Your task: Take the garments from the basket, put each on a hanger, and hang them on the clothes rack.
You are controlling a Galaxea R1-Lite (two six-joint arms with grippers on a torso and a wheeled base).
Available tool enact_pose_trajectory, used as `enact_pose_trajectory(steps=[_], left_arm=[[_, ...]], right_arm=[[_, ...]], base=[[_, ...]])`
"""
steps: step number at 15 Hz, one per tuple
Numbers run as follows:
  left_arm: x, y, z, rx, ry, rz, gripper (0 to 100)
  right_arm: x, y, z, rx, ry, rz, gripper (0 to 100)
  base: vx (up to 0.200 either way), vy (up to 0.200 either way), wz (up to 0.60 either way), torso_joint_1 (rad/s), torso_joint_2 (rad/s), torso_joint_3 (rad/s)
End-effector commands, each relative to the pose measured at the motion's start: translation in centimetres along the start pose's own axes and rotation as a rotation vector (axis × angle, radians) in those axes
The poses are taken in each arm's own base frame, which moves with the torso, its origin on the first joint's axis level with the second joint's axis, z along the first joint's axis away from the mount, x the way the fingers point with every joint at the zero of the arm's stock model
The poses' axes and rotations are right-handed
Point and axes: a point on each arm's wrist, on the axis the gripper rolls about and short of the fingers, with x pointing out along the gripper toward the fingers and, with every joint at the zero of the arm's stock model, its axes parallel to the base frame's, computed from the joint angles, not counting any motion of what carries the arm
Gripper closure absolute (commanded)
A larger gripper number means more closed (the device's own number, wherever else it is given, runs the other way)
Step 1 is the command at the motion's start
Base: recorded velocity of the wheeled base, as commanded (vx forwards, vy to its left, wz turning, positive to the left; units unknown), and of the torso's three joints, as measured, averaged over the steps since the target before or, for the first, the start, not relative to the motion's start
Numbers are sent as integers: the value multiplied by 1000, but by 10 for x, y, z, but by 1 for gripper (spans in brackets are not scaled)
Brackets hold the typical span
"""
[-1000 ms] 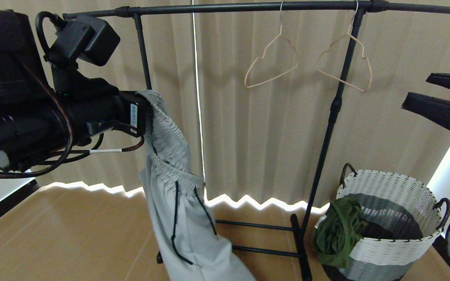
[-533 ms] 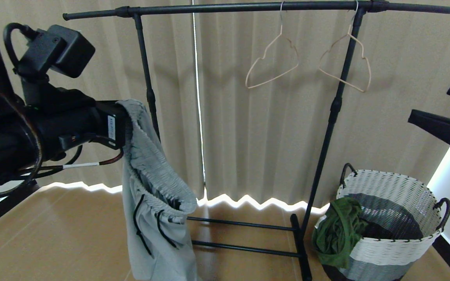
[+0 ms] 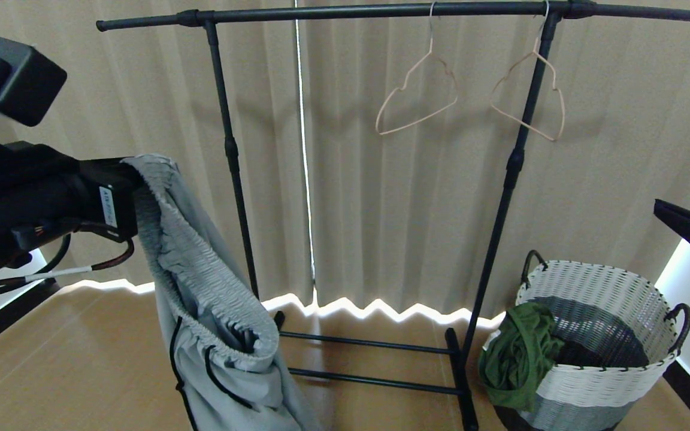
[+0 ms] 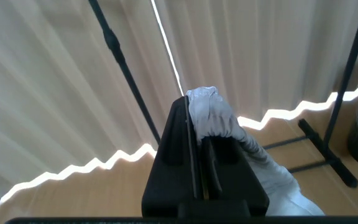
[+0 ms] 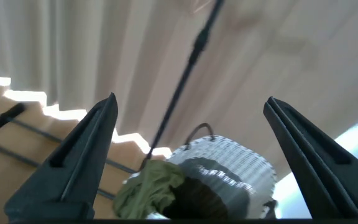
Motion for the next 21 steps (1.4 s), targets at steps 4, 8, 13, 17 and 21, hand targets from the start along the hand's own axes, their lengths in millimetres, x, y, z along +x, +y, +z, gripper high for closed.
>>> enact_pose_trajectory(steps=[4,8,13,17,21], left_arm=[[-21,2,-2,-9,-28,7,100],[-26,2,-4,-3,-31,8,100],[-25,2,-4,-1,-27,5,100],[-26,1,-9,2,-15,2,100],[-26,0,-11,3,-10,-2,100]], right_arm=[[1,1,-6,-19,22,-16,0],[2,2,-7,-14,29,-11,0],[1,2,-8,-14,28,-13,0],[1,2,-7,-14,23,-12,0],[1,2,-7,-14,24,-12,0]], base=[[0,0,0,0,0,0],[0,0,0,0,0,0],[0,0,0,0,0,0],[0,0,0,74,-154,-112],[0,0,0,178,-381,-257]])
